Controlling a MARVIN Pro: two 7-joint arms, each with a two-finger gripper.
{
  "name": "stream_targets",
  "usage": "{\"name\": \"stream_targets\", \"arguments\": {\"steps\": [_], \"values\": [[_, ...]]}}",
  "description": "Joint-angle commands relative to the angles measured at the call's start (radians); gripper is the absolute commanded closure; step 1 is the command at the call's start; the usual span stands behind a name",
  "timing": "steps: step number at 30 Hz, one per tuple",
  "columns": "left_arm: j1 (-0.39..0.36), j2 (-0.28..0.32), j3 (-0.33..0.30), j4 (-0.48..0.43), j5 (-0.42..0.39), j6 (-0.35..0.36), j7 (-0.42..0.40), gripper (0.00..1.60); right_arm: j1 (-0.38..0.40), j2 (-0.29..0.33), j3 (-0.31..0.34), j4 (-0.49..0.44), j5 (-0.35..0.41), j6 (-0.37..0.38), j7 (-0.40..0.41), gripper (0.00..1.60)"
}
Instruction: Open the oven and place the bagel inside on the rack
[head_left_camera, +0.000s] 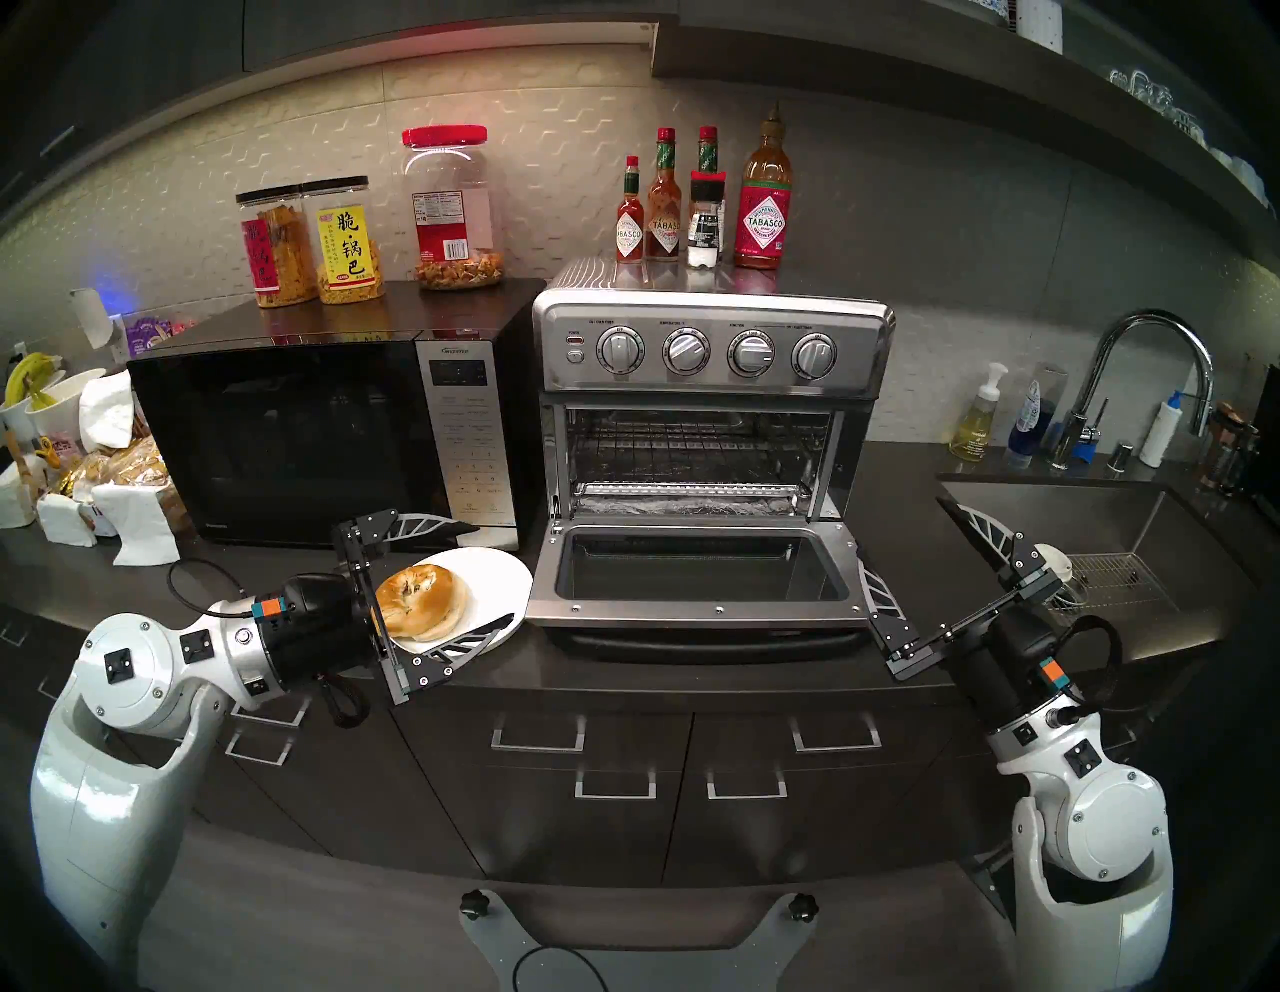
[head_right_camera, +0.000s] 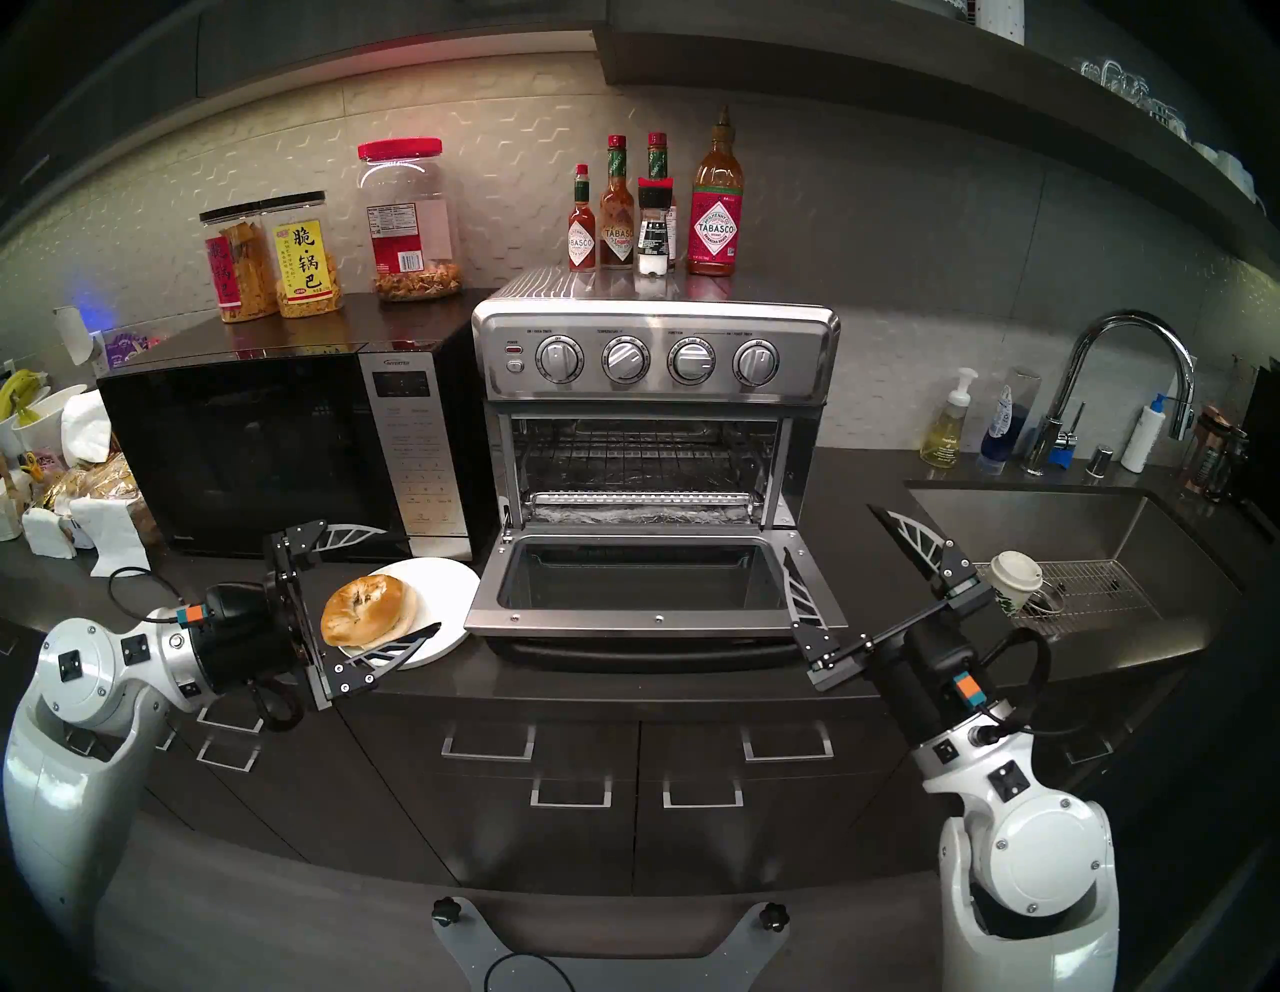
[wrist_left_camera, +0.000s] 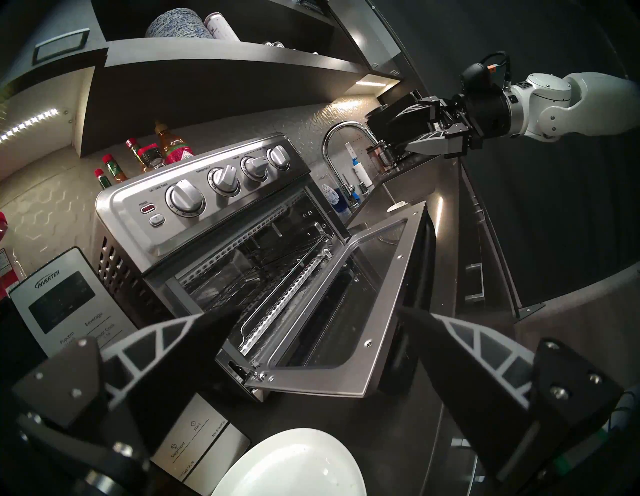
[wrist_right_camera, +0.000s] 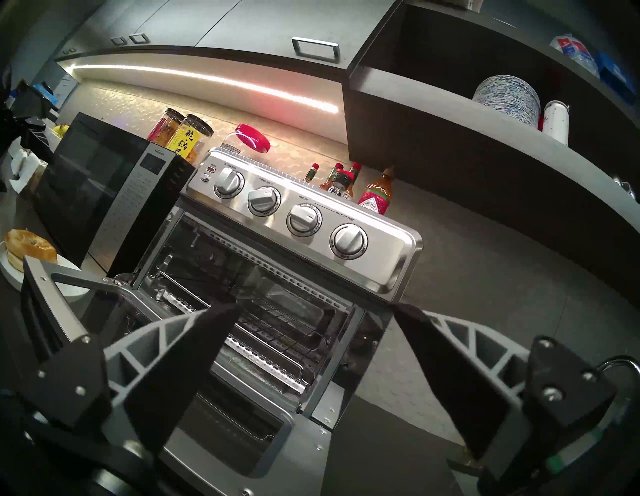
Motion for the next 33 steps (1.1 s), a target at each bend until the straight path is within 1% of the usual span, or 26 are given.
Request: {"name": "stream_targets", "arguments": {"steps": [1, 8, 11, 17, 19, 22, 24, 25, 27, 30, 31, 33], "values": [[-0.002, 0.002, -0.006, -0.012, -0.002, 0.000, -0.002, 0.00, 0.007, 0.000, -0.001, -0.023, 0.007, -0.007, 0.000, 0.00], [-0.002, 0.002, -0.006, -0.012, -0.002, 0.000, -0.002, 0.00, 0.007, -0.001, -0.001, -0.023, 0.007, -0.007, 0.000, 0.00], [0.004, -0.010, -0.003, -0.014, -0.001, 0.003, 0.008, 0.00, 0.007, -0.001, -0.001, -0.023, 0.007, -0.007, 0.000, 0.00], [0.055, -0.039, -0.005, -0.039, 0.054, -0.039, 0.026, 0.00, 0.007, -0.002, -0.001, -0.023, 0.006, -0.007, 0.001, 0.00], [0.075, -0.054, -0.013, -0.049, 0.073, -0.040, 0.039, 0.00, 0.007, -0.002, -0.001, -0.023, 0.006, -0.007, 0.001, 0.00], [0.094, -0.073, -0.027, -0.045, 0.103, -0.059, 0.058, 0.00, 0.007, -0.002, -0.001, -0.023, 0.006, -0.007, 0.001, 0.00], [0.097, -0.088, -0.038, -0.036, 0.105, -0.067, 0.071, 0.00, 0.007, -0.002, -0.001, -0.023, 0.006, -0.007, 0.001, 0.00], [0.098, -0.096, -0.045, -0.032, 0.104, -0.068, 0.078, 0.00, 0.007, -0.002, -0.001, -0.023, 0.006, -0.007, 0.001, 0.00], [0.098, -0.109, -0.060, -0.022, 0.074, -0.069, 0.081, 0.00, 0.007, -0.002, -0.001, -0.022, 0.006, -0.007, 0.001, 0.00], [0.100, -0.113, -0.075, -0.015, 0.063, -0.077, 0.078, 0.00, 0.008, -0.003, -0.001, -0.022, 0.006, -0.007, 0.002, 0.00], [0.101, -0.119, -0.077, -0.011, 0.044, -0.068, 0.078, 0.00, 0.008, -0.003, -0.001, -0.022, 0.006, -0.007, 0.002, 0.00], [0.103, -0.121, -0.079, -0.004, 0.034, -0.063, 0.077, 0.00, 0.008, -0.003, -0.001, -0.023, 0.006, -0.007, 0.002, 0.00]]}}
